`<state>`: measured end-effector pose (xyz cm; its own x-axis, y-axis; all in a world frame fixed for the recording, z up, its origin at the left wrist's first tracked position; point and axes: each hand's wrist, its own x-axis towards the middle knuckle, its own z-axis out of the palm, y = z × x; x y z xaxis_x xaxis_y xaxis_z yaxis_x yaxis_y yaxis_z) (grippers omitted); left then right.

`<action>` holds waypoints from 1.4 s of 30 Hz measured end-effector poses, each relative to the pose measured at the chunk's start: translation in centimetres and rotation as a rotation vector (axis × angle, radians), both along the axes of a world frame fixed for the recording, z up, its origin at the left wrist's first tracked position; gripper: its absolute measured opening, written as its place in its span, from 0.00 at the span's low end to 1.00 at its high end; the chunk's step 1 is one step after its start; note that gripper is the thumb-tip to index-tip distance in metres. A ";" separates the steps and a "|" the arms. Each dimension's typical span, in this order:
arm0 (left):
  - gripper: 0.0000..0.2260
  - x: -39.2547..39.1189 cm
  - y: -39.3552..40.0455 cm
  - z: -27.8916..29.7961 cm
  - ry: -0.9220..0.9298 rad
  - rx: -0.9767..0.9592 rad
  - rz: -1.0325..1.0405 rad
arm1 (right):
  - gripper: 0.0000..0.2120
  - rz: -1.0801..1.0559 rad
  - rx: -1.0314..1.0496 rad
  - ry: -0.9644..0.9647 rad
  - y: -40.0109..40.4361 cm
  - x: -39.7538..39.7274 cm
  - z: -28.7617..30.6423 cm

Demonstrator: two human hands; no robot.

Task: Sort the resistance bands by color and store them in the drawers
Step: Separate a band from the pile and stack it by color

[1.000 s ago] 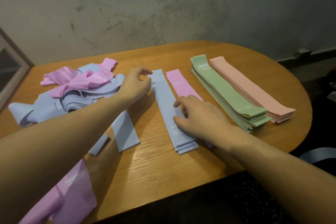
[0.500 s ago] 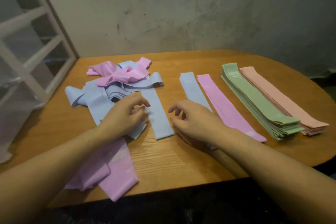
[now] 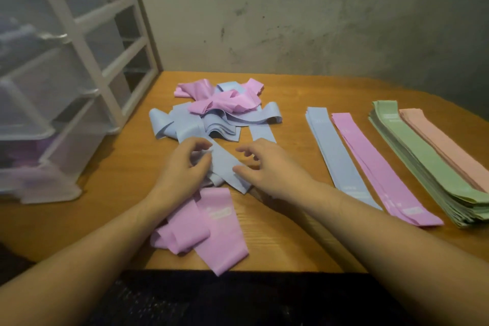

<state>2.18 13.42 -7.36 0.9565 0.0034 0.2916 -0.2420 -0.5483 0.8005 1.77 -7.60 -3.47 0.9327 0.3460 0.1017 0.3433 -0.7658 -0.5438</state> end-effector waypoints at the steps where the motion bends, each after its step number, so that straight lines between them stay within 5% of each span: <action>1: 0.07 0.0 -0.1 0.1 0.008 -0.046 0.003 | 0.26 -0.004 -0.014 0.012 0.5 0.2 0.1; 7: 0.05 -0.6 -0.4 0.6 -0.012 -0.077 -0.069 | 0.30 -0.032 -0.033 0.054 3.2 0.5 -0.6; 11: 0.12 -1.0 -0.5 0.7 -0.071 -0.009 -0.136 | 0.02 -0.090 0.193 0.087 2.8 0.3 -1.1; 15: 0.18 -1.4 -0.4 0.6 -0.075 0.176 -0.213 | 0.15 -0.181 0.502 0.072 1.1 -0.3 -1.8; 19: 0.25 -1.2 -0.3 0.7 -0.083 0.303 -0.288 | 0.14 -0.204 0.704 0.072 -0.6 -1.2 -1.8; 33: 0.08 0.6 -0.1 2.5 -0.101 0.401 -0.261 | 0.06 -0.407 1.290 0.021 -3.6 -2.3 -2.5; 37: 0.08 1.1 -0.3 3.9 0.007 0.414 -0.246 | 0.06 -0.471 1.215 -0.032 -3.7 -2.0 -3.1; 42: 0.12 0.5 -2.1 4.8 0.039 0.283 -0.204 | 0.19 -0.393 1.096 -0.090 -3.7 -1.9 -3.2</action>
<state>2.66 11.32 -2.55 0.9398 -0.2644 0.2165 -0.3412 -0.6933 0.6348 -0.10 -11.31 -6.63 0.9302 -0.2792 0.2384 0.2584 0.0368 -0.9653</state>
